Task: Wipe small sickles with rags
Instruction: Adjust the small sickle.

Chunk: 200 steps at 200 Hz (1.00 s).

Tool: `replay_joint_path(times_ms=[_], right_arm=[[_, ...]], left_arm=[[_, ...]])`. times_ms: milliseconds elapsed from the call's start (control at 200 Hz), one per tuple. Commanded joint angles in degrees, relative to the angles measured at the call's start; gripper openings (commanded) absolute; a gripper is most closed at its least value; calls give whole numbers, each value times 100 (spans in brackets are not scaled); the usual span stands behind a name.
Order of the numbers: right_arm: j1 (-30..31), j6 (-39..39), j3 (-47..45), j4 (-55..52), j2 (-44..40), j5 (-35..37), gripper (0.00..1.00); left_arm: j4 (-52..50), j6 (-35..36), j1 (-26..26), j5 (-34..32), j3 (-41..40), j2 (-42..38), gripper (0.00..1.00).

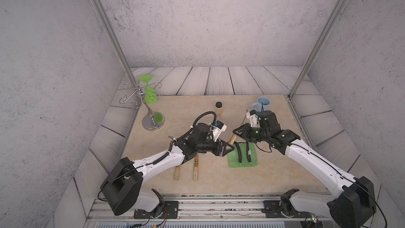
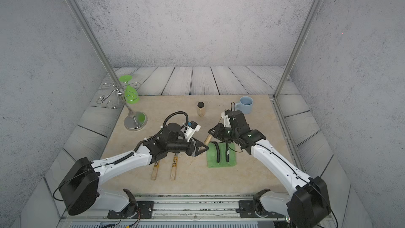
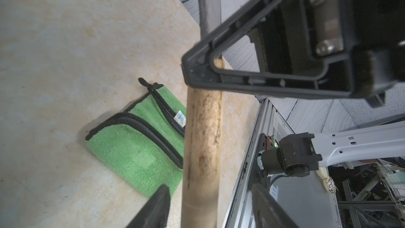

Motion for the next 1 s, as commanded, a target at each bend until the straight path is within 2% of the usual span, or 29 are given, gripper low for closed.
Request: replay_joint_path(times_ms=[0, 220, 310, 530, 651, 706, 781, 831, 926, 996], right_arm=[[67, 180, 197, 224, 109, 6, 5], [178, 342, 255, 338, 217, 6, 5], [211, 387, 199, 398, 252, -20, 6], [247, 410, 80, 407, 245, -29, 6], [266, 289, 109, 243, 271, -31, 9], [274, 141, 185, 39, 302, -27, 16], [274, -142, 331, -454, 283, 95, 38], [273, -338, 438, -813, 239, 285, 49], [274, -727, 595, -1517, 129, 585, 62], [273, -1009, 717, -2015, 74, 801, 68]], left_arm=[[136, 60, -51, -52, 171, 152, 62], [338, -39, -65, -132, 258, 311, 60], [395, -86, -65, -123, 309, 362, 47], [432, -131, -65, -120, 359, 443, 0], [503, -150, -52, -147, 314, 446, 0], [538, -174, -47, -190, 284, 438, 0], [553, -268, 13, -338, 187, 398, 0], [612, -392, 115, -409, 69, 364, 0], [965, -676, 396, -377, -259, 285, 0], [1159, -816, 631, -328, -467, 202, 0]])
